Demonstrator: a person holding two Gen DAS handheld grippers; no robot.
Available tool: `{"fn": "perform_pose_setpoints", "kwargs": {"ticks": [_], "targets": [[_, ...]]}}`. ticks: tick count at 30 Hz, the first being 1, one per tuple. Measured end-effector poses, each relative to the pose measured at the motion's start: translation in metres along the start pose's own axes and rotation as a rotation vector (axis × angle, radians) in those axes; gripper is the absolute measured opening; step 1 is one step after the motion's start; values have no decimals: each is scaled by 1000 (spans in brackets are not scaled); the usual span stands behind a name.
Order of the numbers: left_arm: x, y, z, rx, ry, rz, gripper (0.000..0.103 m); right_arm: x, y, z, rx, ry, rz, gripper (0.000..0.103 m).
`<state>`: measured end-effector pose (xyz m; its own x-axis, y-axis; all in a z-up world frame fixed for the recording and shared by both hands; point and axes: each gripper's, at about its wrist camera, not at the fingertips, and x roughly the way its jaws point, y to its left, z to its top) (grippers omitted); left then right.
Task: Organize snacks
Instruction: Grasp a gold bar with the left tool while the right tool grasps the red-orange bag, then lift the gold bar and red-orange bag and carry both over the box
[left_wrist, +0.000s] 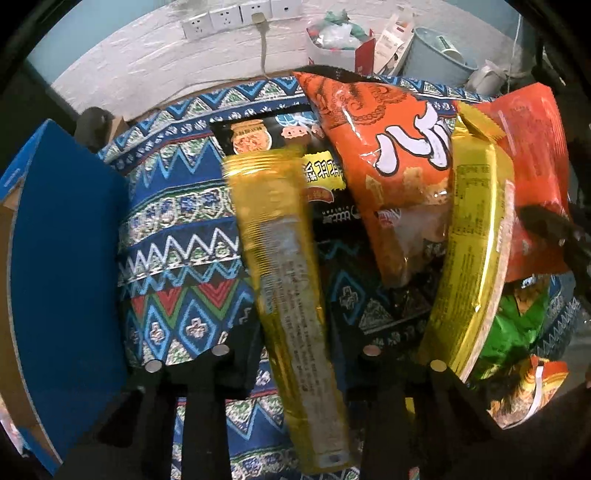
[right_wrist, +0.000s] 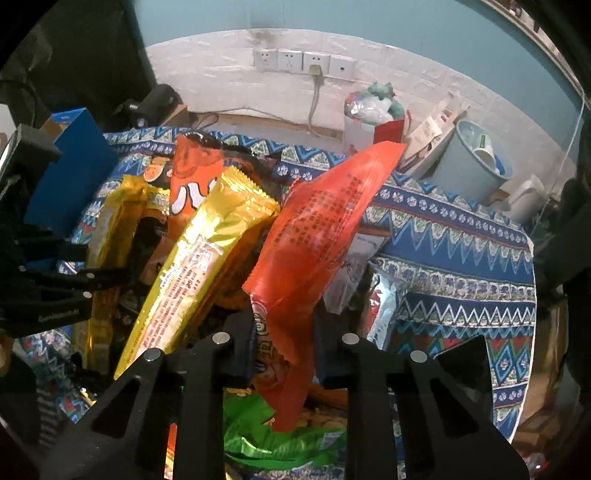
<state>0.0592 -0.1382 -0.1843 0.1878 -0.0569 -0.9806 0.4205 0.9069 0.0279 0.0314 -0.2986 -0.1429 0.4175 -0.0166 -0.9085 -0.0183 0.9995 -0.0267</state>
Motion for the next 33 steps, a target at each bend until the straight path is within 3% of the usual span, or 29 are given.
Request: {"fn": "perform_pose_setpoints", "kwargs": {"ticks": [4,16,33], "targets": [[-17,4,-6,24,-43,38,29,-13,-4,2,10,-35,-13,21],[-69,30,-19,-4,-157,26,29,-60,1,10,17,-141,-53,21],[-136,56,-36,-13,-317,85,29,-96,51,34,-44,-229,25,21]]}}
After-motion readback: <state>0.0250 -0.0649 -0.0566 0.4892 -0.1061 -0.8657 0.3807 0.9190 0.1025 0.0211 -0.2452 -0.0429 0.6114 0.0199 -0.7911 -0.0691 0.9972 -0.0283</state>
